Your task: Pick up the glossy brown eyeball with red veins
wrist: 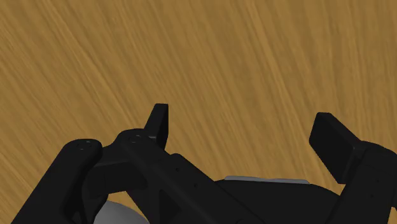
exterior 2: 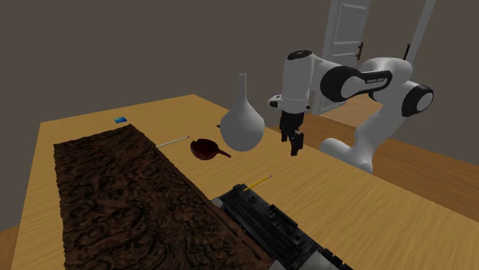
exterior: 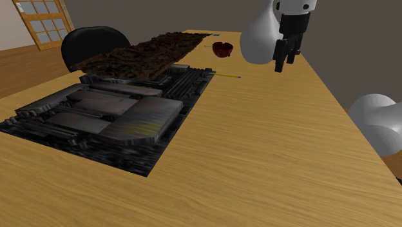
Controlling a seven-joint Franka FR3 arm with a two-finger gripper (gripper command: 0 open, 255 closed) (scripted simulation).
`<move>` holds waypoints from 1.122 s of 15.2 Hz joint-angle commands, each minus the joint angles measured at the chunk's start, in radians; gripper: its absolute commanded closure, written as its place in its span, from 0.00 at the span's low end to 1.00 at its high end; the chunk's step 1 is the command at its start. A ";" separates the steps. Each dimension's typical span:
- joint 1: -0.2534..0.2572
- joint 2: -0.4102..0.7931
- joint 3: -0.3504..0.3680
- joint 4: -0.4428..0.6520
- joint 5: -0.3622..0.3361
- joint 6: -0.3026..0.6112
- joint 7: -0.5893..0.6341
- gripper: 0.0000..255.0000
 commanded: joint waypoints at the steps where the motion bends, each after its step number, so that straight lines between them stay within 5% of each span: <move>1: 0.000 0.000 0.000 0.000 0.000 0.000 0.000 0.00; 17: -0.143 0.547 0.086 0.432 0.036 0.232 0.467 0.00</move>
